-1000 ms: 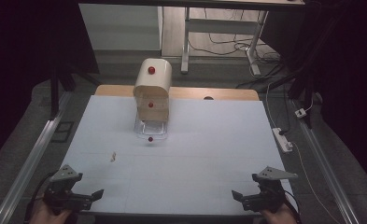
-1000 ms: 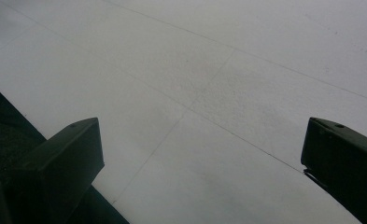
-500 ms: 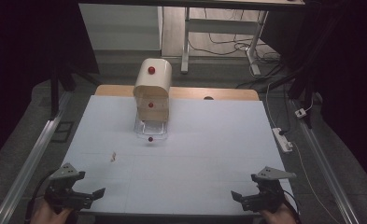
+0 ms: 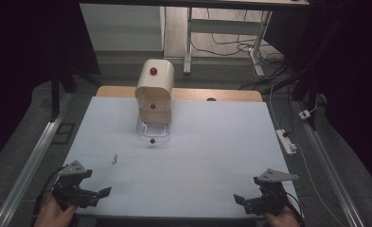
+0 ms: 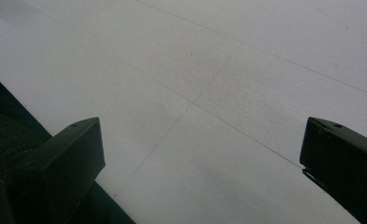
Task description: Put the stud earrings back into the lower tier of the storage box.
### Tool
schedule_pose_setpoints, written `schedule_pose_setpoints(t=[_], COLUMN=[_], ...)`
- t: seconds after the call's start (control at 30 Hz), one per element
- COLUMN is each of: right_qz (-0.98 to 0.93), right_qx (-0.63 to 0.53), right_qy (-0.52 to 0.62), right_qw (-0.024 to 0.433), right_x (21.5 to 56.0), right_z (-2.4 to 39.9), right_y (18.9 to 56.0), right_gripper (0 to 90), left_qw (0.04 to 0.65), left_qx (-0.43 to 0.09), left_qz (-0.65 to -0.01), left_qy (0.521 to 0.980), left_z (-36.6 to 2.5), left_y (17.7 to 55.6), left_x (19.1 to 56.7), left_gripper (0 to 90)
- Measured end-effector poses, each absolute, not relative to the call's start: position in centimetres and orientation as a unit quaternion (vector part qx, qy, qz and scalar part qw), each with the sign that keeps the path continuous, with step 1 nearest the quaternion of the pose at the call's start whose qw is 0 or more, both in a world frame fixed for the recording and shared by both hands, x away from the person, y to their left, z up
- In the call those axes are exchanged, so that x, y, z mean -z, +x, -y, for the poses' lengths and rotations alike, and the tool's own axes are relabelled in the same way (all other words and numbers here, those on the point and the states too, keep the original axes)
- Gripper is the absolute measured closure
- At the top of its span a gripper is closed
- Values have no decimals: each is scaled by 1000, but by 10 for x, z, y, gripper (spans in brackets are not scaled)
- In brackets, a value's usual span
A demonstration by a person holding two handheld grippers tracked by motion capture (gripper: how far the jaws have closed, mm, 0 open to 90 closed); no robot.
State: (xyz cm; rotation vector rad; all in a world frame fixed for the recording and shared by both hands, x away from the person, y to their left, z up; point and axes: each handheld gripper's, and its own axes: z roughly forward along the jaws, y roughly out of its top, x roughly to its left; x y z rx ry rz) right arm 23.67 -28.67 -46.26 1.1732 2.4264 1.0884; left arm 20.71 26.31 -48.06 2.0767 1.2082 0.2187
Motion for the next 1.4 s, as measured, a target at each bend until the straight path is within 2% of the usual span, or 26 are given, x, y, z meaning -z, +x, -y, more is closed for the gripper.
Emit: schedule_pose_setpoints(t=[0.97,1.4], right_qz=[-839,-844], right_qx=[-361,-352], right_qy=[393,389], right_qw=[111,112], right_x=[464,464], right_z=[284,282], right_y=[238,238], right_gripper=[0,0], left_qw=[319,292], left_qx=[-90,-70], left_qz=[-466,-471], left_qy=[820,830], left_z=[-251,-250], left_y=[271,306], left_x=[499,509], left_gripper=[0,17])
